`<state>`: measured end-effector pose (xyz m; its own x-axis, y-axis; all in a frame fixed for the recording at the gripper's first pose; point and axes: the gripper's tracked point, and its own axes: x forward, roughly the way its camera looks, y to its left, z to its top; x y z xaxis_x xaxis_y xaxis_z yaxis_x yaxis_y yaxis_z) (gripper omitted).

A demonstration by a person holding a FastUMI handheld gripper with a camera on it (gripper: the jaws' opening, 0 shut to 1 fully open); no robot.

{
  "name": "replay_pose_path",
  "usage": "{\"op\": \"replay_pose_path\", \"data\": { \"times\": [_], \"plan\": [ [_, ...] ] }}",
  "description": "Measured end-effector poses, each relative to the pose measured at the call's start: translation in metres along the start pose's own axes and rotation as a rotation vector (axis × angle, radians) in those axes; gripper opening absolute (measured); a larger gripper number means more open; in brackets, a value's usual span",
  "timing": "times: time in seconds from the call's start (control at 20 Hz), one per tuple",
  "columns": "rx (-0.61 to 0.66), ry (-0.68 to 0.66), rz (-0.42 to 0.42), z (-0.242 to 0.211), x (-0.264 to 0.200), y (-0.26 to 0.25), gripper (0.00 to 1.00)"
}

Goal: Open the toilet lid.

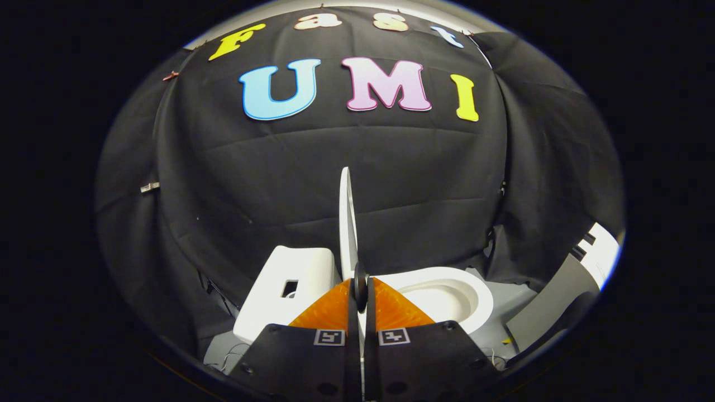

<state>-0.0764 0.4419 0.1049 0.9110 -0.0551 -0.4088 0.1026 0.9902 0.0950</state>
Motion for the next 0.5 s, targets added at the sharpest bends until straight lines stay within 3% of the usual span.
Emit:
{"op": "replay_pose_path", "data": {
  "times": [0.5],
  "plan": [
    [-0.031,0.008,-0.008,-0.022,0.008,0.037,0.07]
  ]
}}
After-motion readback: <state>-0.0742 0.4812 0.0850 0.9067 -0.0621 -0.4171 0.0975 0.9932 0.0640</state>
